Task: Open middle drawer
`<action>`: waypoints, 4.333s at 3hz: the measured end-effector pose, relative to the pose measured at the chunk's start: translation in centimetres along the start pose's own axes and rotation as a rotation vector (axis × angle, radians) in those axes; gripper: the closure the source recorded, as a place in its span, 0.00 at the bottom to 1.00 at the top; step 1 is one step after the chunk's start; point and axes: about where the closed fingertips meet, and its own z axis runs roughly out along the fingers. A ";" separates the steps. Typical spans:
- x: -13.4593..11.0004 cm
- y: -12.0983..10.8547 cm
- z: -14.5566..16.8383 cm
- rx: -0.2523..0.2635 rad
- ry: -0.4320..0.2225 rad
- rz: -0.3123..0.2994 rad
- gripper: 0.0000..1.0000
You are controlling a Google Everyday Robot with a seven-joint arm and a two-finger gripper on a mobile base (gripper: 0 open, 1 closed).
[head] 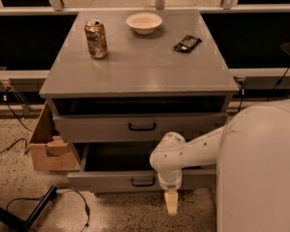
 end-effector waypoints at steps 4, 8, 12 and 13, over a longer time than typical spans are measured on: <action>0.5 1.8 -0.2 -0.075 0.002 0.040 1.00; 0.5 1.8 -0.9 -0.075 0.002 0.040 0.82; 0.7 2.2 -0.5 -0.083 0.005 0.040 0.00; 0.7 2.2 -0.5 -0.083 0.005 0.040 0.00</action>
Offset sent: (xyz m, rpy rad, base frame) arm -0.0331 -0.0070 0.0000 0.0075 0.1321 -0.0963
